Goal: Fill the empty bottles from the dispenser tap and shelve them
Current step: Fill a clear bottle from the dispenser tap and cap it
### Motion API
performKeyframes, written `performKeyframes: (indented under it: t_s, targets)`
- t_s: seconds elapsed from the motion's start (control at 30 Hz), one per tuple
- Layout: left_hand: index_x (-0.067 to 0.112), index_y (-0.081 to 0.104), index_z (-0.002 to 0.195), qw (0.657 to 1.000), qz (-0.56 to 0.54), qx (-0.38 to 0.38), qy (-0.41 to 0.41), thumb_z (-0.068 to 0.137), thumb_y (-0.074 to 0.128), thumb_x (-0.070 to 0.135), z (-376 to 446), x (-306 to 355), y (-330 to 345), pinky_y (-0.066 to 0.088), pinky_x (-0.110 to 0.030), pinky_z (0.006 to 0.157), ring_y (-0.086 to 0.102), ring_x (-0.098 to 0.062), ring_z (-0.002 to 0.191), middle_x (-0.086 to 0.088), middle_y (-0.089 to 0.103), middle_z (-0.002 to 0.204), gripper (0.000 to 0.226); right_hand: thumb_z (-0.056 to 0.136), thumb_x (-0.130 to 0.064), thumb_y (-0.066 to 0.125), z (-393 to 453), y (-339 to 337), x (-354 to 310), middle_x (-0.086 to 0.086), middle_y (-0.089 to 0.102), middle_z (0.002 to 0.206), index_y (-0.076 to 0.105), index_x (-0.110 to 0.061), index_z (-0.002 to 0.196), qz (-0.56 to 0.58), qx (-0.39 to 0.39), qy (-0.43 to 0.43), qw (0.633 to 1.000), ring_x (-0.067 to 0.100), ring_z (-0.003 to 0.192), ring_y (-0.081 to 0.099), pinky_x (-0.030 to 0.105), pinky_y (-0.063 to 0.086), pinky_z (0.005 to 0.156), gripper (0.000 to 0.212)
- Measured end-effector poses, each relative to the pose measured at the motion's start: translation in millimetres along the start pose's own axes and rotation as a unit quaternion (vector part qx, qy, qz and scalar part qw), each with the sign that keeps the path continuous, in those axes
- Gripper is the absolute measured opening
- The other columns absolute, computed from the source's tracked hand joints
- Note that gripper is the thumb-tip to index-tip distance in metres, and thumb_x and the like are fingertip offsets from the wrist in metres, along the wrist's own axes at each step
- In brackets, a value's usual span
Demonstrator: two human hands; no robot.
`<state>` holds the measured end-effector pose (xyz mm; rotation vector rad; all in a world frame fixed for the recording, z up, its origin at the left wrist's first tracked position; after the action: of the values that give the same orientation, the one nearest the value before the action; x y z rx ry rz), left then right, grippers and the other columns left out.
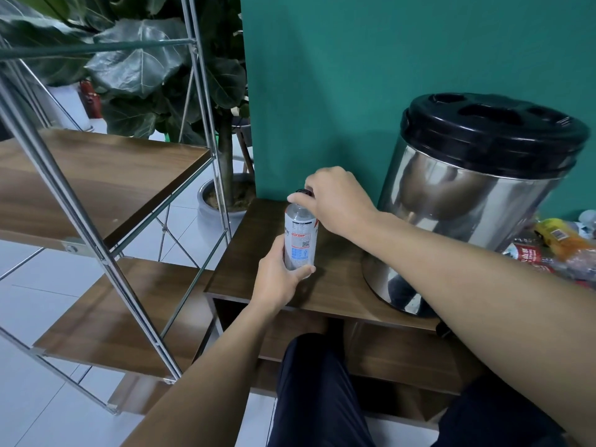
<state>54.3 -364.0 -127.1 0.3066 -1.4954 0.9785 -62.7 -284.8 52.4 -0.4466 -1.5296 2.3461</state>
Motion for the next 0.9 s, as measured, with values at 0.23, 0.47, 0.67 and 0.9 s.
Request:
performKeyframes:
  t_s: [0.23,0.47,0.67,0.9]
  targets:
    - [0.033,0.053,0.150,0.999,0.030,0.007,-0.009,0.082,0.100,0.041,-3.5,1.9,-2.7,0.064,-0.041,0.105,0.070,-0.009,0.128,0.012,0.072,0.140,0.083,0.094,-0.070,0.073,-19.2,-1.8,5.9,0.000,0.066,0.084,0.071,-0.012,0.099,0.074,0.005,0.062,0.995,0.022,0.078,0.065,0.044,0.060,0.071,0.058]
    - [0.025,0.052,0.151,0.989,0.040,0.145,0.007,0.092,0.092,0.044,-37.9,28.1,-13.6,0.055,-0.040,0.111,0.061,-0.014,0.129,0.005,0.063,0.138,0.074,0.098,-0.044,0.080,-69.0,-20.4,13.8,-0.007,0.072,0.080,0.070,-0.020,0.098,0.168,0.033,0.083,0.982,0.017,0.081,0.069,0.043,0.061,0.078,0.026]
    - [0.024,0.074,0.094,0.989,-0.053,0.107,0.087,0.111,0.070,0.024,-89.4,86.4,1.2,0.055,-0.029,0.078,0.070,-0.015,0.084,0.006,0.075,0.087,0.018,0.109,-0.017,0.058,-139.6,-46.7,28.0,-0.007,0.071,0.076,0.069,-0.022,0.086,0.223,0.052,0.078,0.970,0.014,0.074,0.068,0.045,0.060,0.073,0.027]
    - [0.018,0.079,0.108,0.975,-0.126,-0.025,0.181,0.117,0.058,0.014,-139.8,173.1,67.3,0.060,-0.035,0.072,0.074,-0.019,0.079,-0.001,0.076,0.090,0.024,0.112,-0.010,0.055,-238.9,-94.1,75.6,-0.018,0.069,0.087,0.074,-0.022,0.116,0.248,0.124,0.102,0.955,0.003,0.086,0.069,0.023,0.054,0.080,0.023]
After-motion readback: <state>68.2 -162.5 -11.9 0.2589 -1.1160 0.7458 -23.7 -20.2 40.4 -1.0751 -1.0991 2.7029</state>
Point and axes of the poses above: each hand's wrist, its own z-axis towards the middle knuckle, its own y-axis out of the palm, x = y × z, the point moved 2 cm from there along z, towards the middle knuckle
